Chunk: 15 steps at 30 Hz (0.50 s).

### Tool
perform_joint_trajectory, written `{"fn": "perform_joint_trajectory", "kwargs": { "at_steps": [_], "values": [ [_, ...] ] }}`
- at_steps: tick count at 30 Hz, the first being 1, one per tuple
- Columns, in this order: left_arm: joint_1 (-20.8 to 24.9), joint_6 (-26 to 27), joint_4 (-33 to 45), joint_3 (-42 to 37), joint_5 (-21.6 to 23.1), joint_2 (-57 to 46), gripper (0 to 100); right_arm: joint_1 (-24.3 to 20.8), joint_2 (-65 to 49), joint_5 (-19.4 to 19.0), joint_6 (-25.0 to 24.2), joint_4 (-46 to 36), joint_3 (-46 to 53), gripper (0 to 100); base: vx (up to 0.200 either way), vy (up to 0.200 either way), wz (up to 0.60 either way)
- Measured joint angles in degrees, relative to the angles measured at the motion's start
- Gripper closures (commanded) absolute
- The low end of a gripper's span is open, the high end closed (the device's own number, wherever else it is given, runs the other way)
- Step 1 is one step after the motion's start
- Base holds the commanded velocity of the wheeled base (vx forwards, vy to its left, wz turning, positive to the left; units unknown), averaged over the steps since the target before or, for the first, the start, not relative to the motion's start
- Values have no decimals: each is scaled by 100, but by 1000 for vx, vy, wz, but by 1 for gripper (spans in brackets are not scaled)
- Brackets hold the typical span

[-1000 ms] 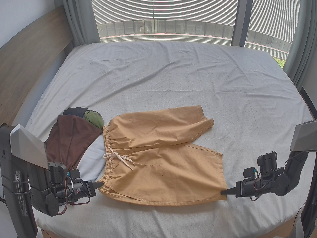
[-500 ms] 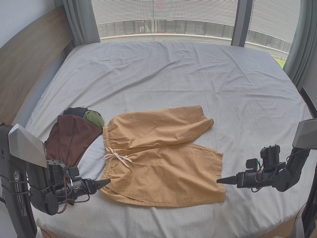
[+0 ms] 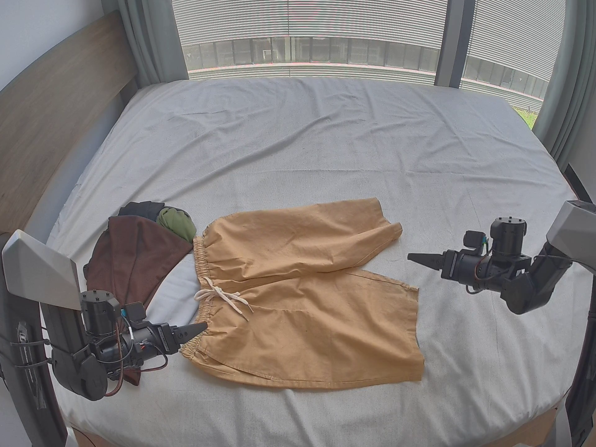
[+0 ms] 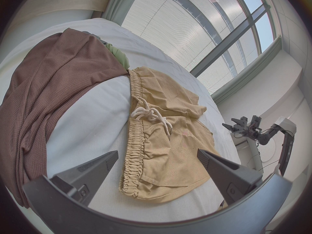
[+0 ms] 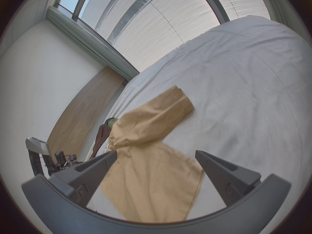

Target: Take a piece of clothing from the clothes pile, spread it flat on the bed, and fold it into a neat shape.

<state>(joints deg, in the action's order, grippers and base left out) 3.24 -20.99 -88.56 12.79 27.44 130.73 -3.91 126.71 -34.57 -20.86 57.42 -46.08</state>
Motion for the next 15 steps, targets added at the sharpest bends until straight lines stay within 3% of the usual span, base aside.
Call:
{"fn": "perform_joint_trajectory", "kwargs": {
  "at_steps": [15],
  "values": [
    [33, -178, 0, 30, 6, -74, 0, 0, 1384, 160, -65, -987, -2729, 0, 0, 0, 0]
  ]
}}
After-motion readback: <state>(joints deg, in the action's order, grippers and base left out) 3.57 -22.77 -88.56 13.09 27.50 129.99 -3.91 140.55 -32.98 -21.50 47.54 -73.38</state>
